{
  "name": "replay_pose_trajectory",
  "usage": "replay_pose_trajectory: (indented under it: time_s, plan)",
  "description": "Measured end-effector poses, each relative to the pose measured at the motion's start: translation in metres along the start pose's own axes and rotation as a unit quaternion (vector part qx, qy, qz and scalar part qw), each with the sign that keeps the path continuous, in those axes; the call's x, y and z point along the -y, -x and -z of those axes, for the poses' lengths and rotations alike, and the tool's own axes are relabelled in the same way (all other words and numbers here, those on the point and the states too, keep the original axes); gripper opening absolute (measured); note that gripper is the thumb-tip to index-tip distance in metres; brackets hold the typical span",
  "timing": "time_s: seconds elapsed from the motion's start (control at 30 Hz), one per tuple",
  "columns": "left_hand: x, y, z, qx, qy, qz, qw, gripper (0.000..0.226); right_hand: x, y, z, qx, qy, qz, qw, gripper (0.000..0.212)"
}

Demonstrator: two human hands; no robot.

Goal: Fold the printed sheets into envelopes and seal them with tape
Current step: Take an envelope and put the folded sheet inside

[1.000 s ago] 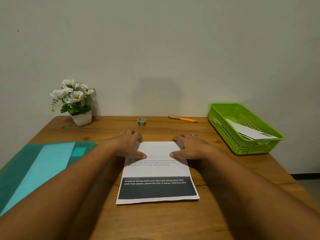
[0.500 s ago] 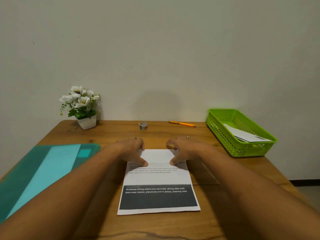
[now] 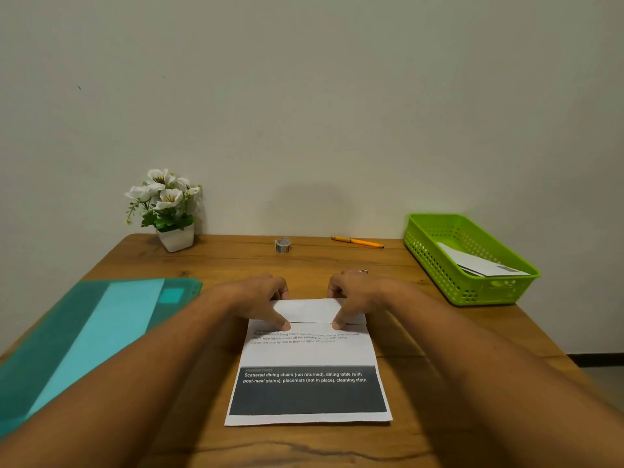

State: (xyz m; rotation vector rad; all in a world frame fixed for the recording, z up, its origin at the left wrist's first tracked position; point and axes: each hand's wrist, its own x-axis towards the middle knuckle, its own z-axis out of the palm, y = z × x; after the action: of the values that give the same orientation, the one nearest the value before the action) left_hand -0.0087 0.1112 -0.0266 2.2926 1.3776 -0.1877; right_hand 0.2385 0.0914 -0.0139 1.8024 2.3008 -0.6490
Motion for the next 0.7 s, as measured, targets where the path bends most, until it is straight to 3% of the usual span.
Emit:
replay_pose_trajectory:
  time_s: [0.13,0.2,0.47,0.57,0.7]
  plan:
    - [0.002,0.001,-0.002,-0.001,0.015,-0.004,1.0,0.055,0.004,0.002,0.0,0.009,-0.022,-0.005,1.0,0.089]
    - [0.0,0.003,-0.002,0.008,0.027,-0.002,1.0,0.061,0.007,0.004,0.0,0.021,-0.03,-0.009,0.999,0.097]
    - [-0.008,0.009,-0.003,0.028,0.046,0.007,0.999,0.069,0.014,0.009,0.001,0.032,-0.027,-0.009,0.999,0.085]
    - [-0.012,0.012,-0.002,-0.006,0.011,-0.012,1.0,0.063,0.019,0.01,0.002,0.026,-0.004,0.0,1.0,0.079]
    - [-0.021,0.017,-0.004,-0.082,-0.024,-0.027,0.996,0.075,0.026,0.011,0.0,-0.018,0.056,0.022,0.998,0.086]
